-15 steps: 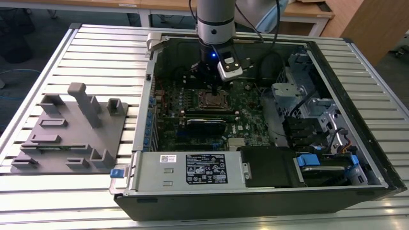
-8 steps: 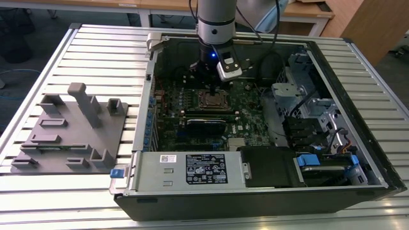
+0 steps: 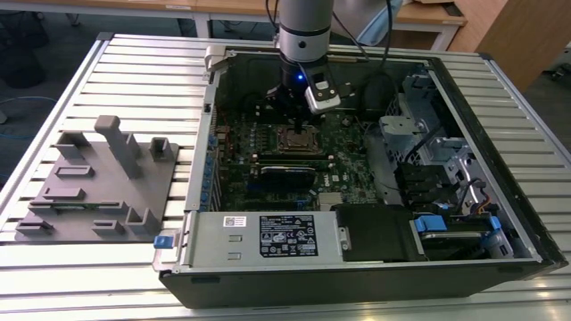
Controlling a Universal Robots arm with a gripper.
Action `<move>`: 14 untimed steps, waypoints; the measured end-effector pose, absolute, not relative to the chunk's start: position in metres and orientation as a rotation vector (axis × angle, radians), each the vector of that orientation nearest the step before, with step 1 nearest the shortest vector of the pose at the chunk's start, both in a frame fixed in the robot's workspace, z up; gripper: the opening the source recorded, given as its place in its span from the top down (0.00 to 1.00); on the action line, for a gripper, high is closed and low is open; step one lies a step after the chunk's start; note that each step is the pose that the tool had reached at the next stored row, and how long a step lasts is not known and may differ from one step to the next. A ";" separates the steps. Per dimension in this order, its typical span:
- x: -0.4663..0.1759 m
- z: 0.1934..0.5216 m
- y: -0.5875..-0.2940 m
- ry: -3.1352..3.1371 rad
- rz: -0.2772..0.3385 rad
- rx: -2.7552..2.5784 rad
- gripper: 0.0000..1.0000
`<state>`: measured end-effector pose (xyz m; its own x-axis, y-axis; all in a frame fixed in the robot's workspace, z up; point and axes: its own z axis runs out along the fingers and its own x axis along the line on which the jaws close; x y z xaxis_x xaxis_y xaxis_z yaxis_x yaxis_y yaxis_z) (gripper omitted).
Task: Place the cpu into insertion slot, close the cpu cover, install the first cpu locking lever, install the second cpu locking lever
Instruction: 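Install the first cpu locking lever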
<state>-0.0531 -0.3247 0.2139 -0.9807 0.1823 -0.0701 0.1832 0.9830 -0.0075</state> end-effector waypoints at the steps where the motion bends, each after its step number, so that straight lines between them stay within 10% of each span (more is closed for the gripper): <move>1: -0.053 0.214 -0.325 3.059 -0.022 0.282 0.89; 14: -0.053 0.214 -0.325 3.068 -0.023 0.274 0.89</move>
<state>-0.0526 -0.3247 0.2137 -0.9823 0.1766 -0.0628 0.1776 0.9841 -0.0097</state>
